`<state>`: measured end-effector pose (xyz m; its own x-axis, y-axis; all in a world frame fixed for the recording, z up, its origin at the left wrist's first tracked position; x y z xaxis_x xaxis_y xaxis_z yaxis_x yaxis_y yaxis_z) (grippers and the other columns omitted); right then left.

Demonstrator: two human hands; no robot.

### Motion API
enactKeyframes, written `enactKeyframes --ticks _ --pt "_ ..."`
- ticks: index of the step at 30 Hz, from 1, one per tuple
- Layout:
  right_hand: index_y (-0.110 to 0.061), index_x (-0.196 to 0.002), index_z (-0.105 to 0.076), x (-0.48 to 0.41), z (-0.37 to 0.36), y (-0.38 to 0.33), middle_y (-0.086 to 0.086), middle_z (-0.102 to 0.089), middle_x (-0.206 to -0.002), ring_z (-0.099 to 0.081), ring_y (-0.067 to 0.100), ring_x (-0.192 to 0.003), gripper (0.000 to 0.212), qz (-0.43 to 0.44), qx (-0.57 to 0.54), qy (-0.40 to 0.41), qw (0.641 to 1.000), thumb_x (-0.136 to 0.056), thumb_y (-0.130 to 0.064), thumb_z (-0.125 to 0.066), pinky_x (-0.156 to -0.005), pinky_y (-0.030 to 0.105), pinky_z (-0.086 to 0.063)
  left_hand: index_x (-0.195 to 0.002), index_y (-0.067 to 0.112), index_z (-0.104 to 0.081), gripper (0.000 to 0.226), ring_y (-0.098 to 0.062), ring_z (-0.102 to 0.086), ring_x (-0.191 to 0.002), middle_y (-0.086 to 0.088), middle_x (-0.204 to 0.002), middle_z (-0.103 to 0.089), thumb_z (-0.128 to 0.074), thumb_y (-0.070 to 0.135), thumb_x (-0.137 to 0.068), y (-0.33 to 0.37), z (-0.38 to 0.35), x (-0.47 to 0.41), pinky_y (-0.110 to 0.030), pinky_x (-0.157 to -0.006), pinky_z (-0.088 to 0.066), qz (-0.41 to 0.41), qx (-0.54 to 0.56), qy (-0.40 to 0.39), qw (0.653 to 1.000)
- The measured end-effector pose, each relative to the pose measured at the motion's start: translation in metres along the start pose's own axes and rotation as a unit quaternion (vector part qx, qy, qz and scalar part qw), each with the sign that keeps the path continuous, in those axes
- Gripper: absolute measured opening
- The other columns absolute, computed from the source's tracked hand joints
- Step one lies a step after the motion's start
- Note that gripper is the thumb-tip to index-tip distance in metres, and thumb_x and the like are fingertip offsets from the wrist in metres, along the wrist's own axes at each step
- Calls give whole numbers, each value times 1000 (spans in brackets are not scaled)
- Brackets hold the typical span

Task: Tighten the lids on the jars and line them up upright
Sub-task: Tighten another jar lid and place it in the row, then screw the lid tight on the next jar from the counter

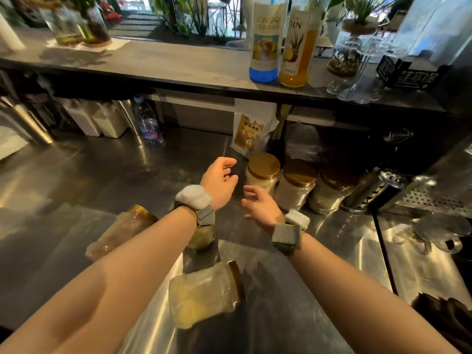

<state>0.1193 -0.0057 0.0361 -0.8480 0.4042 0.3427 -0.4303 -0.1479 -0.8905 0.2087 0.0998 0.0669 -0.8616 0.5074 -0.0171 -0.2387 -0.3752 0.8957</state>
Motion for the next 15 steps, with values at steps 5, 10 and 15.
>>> enactKeyframes --ticks 5,10,15 --pt "-16 -140 -45 21 -21 -27 8 -48 -143 -50 22 -127 44 63 58 0 996 -97 -19 -54 -106 44 -44 -125 21 -52 34 -11 -51 -123 1 -132 -55 -54 10 -93 -10 59 4 -22 -95 -44 -43 -27 24 998" --pt "-18 -141 -43 25 -43 -41 6 -46 -145 -51 22 -126 47 84 130 16 988 -96 -25 -55 -102 36 -45 -121 19 -54 39 -16 -52 -123 -3 -130 -57 -43 -3 -92 -63 100 2 -25 -93 -43 14 -57 29 998" --pt "-18 -141 -41 28 -64 -45 8 -46 -143 -52 23 -123 51 94 188 31 977 -95 -31 -56 -99 35 -48 -131 -1 -45 52 -34 -45 -130 -22 -136 -48 -39 -21 -84 -118 118 10 -34 -101 -41 114 -24 -63 991"
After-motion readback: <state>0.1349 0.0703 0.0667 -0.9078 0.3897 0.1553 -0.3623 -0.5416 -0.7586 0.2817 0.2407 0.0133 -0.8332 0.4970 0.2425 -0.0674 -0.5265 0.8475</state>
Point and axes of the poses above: each hand's wrist, its own x-axis away from the middle knuckle, its own z-axis out of the back of the hand, y = z × x, the point moved 2 cm from there along -x, towards the middle knuckle
